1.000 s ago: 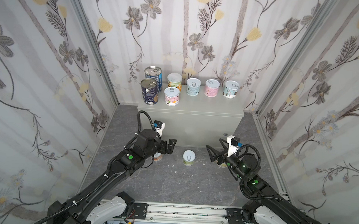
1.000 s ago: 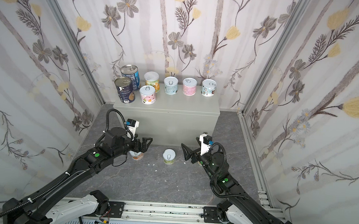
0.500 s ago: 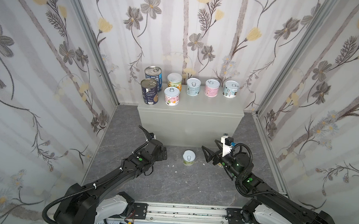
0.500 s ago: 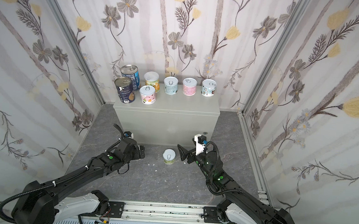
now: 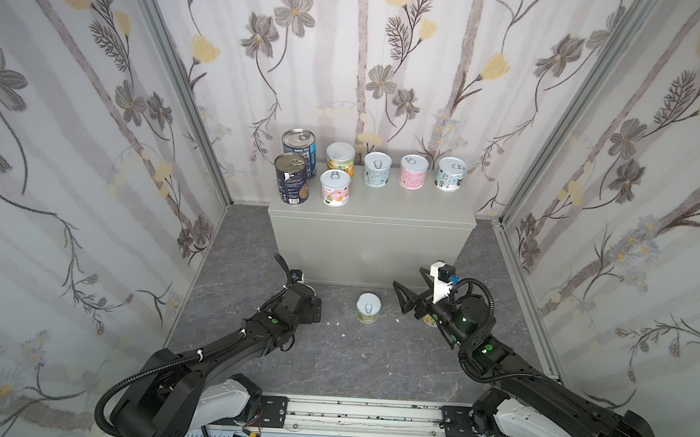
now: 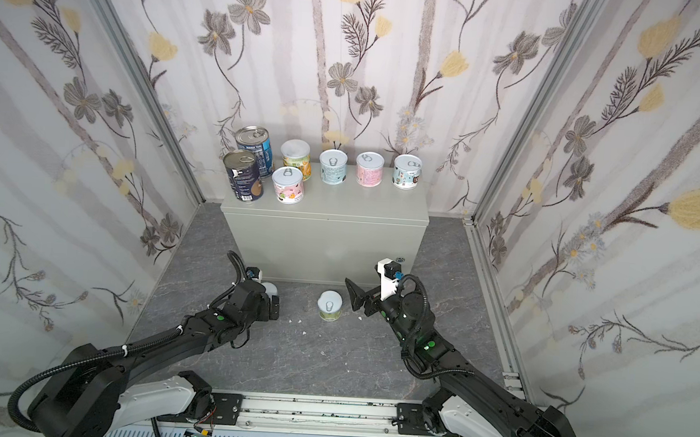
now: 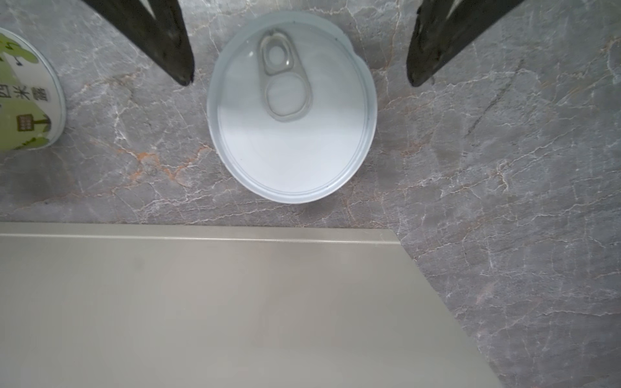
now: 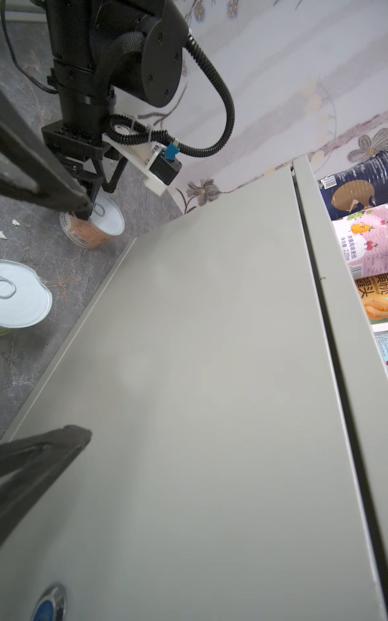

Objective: Place and organize the canned foods onto the counter
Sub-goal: 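Close the left gripper on the white-lidded floor can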

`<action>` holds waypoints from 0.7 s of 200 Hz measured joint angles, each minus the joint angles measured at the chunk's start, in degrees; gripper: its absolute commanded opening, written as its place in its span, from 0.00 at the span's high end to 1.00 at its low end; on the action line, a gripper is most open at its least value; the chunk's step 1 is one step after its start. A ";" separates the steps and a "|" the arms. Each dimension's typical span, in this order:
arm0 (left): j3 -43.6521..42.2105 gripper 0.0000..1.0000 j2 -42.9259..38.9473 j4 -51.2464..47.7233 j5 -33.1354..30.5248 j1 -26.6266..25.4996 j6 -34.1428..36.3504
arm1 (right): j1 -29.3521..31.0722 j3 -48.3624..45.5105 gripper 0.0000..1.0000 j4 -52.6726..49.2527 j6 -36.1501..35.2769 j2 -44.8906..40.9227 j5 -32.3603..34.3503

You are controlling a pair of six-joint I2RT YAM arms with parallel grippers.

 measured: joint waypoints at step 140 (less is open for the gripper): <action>2.99 0.05 19.54 17.05 -2.78 2.54 -2.19 | 0.11 1.55 0.00 0.17 -1.07 -1.88 0.02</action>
